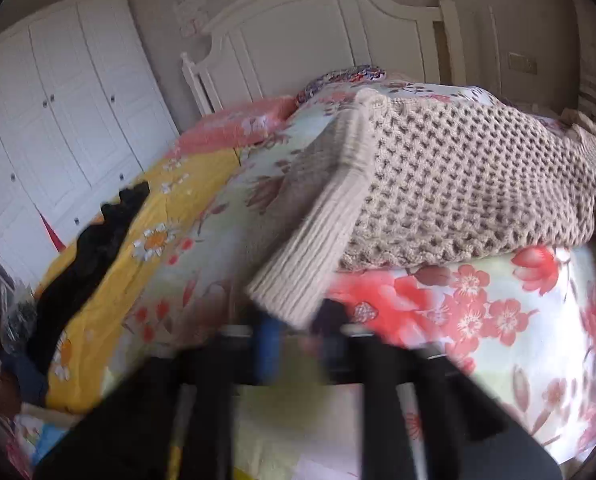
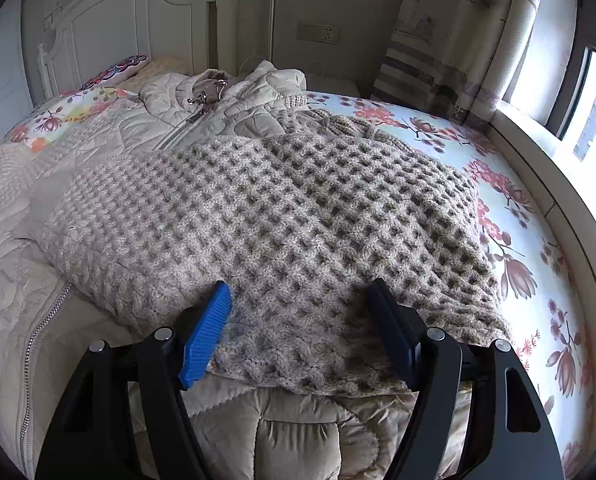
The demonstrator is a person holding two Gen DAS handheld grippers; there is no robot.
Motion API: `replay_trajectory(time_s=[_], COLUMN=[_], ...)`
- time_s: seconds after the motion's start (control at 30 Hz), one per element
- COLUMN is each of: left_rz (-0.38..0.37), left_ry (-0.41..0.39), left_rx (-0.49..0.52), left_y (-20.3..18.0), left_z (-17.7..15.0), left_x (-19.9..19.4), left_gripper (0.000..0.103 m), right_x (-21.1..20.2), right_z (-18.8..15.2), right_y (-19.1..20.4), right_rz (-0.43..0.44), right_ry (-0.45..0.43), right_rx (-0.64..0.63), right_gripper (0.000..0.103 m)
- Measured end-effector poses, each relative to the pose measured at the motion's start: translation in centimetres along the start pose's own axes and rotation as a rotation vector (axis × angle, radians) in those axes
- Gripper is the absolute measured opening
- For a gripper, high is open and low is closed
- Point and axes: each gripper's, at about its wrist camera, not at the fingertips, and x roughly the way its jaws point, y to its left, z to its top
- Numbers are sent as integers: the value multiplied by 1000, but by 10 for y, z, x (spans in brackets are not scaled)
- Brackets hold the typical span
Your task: Fold large clothes
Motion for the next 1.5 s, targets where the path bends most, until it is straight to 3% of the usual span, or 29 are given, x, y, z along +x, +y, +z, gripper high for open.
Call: replay_trajectory(time_s=[0.1,0.17,0.2,0.3,0.4,0.53,0.6,0.63,0.67,0.8,0.93,1.0,1.07,1.17,1.2,1.27,1.37,1.43,1.5], left_rz=[-229,-360,-474,-781,-1037,-1241,-1348,-1368,-1361,-1366,-1193,-1041,-802,-508,-464,-450,-458,-436,-381], left_ry=[-123,-177,-185,-159,-99,24,60,74,82,6,-45,-48,-33,11,34,83,90,75,72], left_rx=[-204,-256,-279,-280,-222,-140,-117,-109,-109,-97,-103,-101,-84,-54,-51,-53,-6,49,96], left_y=[0,-18,-31,-81,-147,-247,-297,-318,-332,-349,-321,-293,-265,-230,-220,-211,-223,-235,-250], left_z=[22,43,57,101,141,169,172,174,176,167,154,140,122,93,83,64,50,48,46], left_x=[-42,-74,-89,-126,-158,-179,-184,-183,-182,-185,-152,-120,-78,-24,-13,11,24,14,11], left_gripper=[6,6,6,6,6,8,31,66,96,98,100,100,100,100,99,99,99,99,99], right_x=[0,0,0,-1,-1,-2,-2,-1,-1,-2,-2,-3,-3,-6,-8,-15,-38,-50,-59], right_z=[0,0,0,-1,-1,-1,-1,-1,-2,-3,-4,-4,-4,-5,-5,-7,-14,-22,-26], right_y=[0,0,0,-1,-2,-3,-5,-5,-6,-9,-14,-13,-14,-17,-19,-27,-49,-62,-60], right_rz=[-2,-1,1,7,11,22,32,36,39,53,85,83,85,94,98,90,83,162,267], right_ry=[0,0,-1,-3,-6,-9,-9,-9,-10,-12,-19,-20,-22,-37,-45,-83,-182,-206,-188], right_rx=[-2,-1,0,6,11,21,29,33,35,49,74,73,76,95,108,157,306,418,446], right_gripper=[70,70,70,70,70,70,70,70,70,70,70,70,70,69,66,65,64,64,64])
